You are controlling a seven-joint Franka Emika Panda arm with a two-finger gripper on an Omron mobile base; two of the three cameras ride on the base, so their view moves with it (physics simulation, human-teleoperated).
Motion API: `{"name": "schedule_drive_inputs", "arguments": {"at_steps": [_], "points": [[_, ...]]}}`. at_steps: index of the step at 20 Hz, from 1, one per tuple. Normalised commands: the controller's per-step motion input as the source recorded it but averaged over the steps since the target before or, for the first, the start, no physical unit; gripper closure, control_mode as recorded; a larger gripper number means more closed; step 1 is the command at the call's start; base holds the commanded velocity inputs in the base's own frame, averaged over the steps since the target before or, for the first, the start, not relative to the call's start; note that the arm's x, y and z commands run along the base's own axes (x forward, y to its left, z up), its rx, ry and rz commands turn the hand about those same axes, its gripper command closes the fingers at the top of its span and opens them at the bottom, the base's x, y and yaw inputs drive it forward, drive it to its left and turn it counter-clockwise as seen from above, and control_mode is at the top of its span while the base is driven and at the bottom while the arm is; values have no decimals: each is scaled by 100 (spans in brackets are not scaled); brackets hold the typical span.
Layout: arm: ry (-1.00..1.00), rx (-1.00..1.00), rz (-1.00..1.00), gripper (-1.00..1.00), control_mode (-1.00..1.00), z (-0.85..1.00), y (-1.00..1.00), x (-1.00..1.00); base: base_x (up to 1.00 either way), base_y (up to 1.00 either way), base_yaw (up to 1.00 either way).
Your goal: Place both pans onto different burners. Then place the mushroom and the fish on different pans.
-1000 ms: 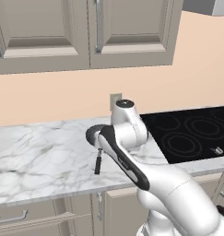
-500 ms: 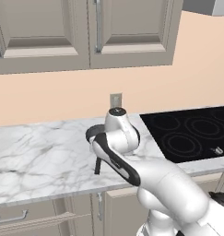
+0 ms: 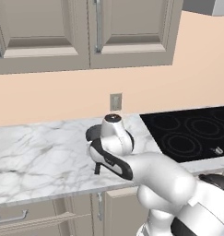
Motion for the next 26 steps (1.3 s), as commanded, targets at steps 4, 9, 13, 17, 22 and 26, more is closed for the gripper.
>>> {"name": "schedule_drive_inputs", "arguments": {"at_steps": [4, 9, 13, 17, 22, 26], "points": [[1, 0, 0, -100, -100, -29, 19, 33, 0, 0, 0], [1, 0, 0, -100, -100, -24, 17, 30, 0, 0, 0], [0, 0, 0, -100, -100, -32, 13, 32, 0, 0, 0], [1, 0, 0, -100, -100, -30, 9, 29, 0, 0, 0], [3, 0, 0, -100, -100, -28, 9, 14, 0, 0, 0], [2, 0, 0, 100, -100, -8, 8, 3, 0, 0, 0]]}}
